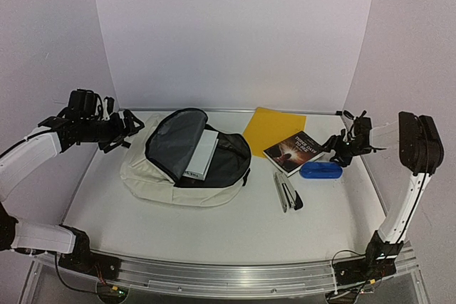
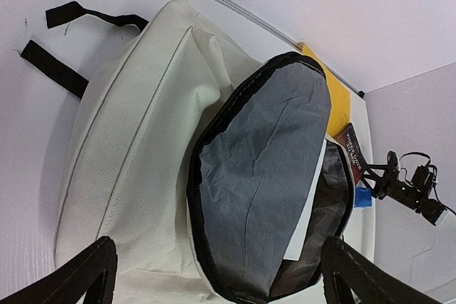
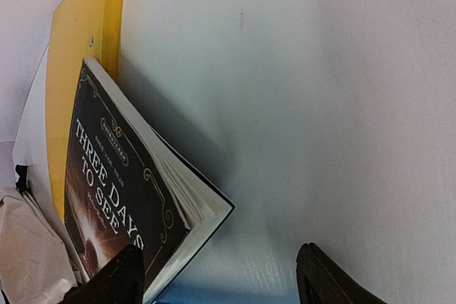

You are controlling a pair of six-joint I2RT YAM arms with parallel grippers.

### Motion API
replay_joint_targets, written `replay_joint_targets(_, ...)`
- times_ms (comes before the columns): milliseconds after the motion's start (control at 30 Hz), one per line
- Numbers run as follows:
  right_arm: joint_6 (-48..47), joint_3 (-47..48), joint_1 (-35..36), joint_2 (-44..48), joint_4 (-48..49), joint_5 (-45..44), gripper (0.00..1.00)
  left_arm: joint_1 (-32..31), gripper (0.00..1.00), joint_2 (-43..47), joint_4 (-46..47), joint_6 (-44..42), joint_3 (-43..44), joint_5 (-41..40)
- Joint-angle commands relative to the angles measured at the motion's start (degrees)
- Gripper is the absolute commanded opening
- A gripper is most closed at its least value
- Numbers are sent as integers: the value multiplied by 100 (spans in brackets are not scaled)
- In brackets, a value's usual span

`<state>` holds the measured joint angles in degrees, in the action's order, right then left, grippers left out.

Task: Pack the student bag
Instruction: Pick up the book from the center of the board.

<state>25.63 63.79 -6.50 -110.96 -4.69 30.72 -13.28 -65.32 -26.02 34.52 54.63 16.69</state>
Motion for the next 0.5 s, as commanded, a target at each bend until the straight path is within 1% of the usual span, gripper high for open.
replay_joint_targets(0,-205,230,-8,-303,187,543,70,30,100,-65,184,-34,-5,-1)
replay_joint_targets(33,-196,238,-9,-418,258,745,67,32,100,-94,209,-20,6,21)
replay_joint_targets(233,9,283,-7,-730,624,1020,61,29,100,-141,220,-42,64,49)
replay_joint_targets(367,325,174,-8,-811,1028,981,56,27,100,-140,220,-61,95,54)
replay_joint_targets(433,467,113,-8,-841,1232,939,52,32,100,-141,223,-68,100,62)
replay_joint_targets(467,569,30,-9,-854,1360,934,48,29,100,-139,221,-76,100,63)
